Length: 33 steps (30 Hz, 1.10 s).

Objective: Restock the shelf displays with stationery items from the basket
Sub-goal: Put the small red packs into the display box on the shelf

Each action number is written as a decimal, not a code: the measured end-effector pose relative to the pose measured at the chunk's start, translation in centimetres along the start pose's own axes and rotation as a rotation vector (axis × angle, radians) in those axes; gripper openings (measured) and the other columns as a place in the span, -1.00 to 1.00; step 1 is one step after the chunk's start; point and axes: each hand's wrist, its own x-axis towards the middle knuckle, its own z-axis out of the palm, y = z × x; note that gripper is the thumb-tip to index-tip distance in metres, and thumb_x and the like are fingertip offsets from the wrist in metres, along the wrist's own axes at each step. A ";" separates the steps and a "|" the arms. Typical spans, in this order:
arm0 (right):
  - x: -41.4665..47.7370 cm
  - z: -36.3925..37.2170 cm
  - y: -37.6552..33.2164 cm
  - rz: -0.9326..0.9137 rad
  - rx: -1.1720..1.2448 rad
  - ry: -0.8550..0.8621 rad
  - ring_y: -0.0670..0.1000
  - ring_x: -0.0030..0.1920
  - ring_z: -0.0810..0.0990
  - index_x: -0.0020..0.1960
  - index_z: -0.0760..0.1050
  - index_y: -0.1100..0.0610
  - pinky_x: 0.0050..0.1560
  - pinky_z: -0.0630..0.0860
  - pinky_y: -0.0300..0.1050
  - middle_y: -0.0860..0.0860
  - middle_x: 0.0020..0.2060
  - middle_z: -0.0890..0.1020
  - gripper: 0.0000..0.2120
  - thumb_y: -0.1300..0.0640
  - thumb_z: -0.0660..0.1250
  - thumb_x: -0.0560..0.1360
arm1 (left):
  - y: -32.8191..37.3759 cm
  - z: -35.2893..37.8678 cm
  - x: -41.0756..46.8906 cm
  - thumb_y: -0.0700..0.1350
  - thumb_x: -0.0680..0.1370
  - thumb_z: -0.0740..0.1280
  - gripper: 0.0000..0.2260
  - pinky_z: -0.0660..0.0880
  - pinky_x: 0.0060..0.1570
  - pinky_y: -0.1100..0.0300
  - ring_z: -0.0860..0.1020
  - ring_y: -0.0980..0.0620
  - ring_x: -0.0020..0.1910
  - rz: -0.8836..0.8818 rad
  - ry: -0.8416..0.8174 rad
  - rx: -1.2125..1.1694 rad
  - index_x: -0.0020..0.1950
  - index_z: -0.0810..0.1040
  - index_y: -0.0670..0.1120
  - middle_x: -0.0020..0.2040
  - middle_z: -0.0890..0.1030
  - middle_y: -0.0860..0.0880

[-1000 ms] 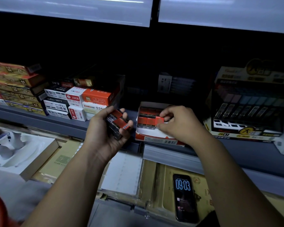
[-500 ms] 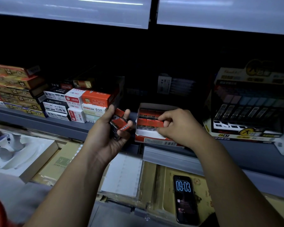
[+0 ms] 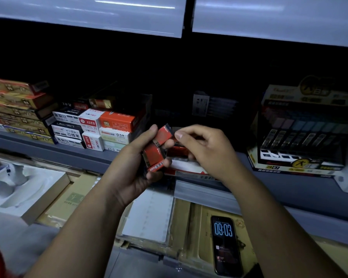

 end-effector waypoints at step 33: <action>0.9 -3.5 3.2 0.246 -0.540 0.195 -0.02 -0.15 0.62 0.00 0.68 0.07 -0.13 0.52 -0.16 -0.03 -0.18 0.67 -0.86 0.02 0.43 0.54 | 0.2 0.8 -0.3 -0.42 0.35 0.29 -0.41 0.61 -0.18 0.20 0.65 -0.12 0.02 0.071 0.074 -0.383 0.38 0.48 -0.16 0.28 0.56 -0.26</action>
